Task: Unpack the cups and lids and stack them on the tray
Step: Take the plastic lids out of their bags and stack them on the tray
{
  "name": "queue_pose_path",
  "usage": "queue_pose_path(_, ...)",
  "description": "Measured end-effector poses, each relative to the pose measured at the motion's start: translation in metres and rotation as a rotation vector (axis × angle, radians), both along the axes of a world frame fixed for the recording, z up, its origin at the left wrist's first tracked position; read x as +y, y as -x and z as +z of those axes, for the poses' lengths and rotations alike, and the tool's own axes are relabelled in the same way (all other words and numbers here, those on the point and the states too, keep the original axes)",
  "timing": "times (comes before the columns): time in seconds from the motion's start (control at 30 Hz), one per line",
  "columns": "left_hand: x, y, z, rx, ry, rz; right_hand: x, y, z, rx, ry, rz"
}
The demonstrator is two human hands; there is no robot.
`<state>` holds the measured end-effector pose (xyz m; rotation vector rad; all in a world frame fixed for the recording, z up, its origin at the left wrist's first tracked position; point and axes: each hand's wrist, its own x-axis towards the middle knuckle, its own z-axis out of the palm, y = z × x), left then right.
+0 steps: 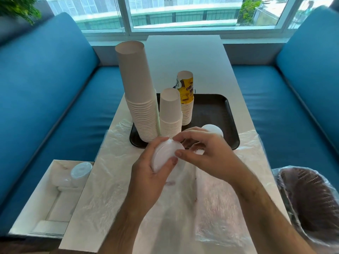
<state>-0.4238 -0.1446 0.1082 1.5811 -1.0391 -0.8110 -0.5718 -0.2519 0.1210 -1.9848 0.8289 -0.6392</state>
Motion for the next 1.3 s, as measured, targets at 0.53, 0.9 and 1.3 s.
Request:
queue_pose_path(0.53,0.006,0.0,0.003,-0.115,-0.067,0.028,0.007,0.004,0.003,-0.076,-0.118,-0.086)
queue_pose_path(0.9,0.013,-0.002,0.006,0.029,0.045,0.063,-0.031,0.037,-0.027,-0.562,-0.562,-0.426)
queue_pose_path(1.3,0.015,-0.005,0.013,-0.015,0.009,0.057,-0.135,0.057,-0.1,0.003,-0.464,-0.716)
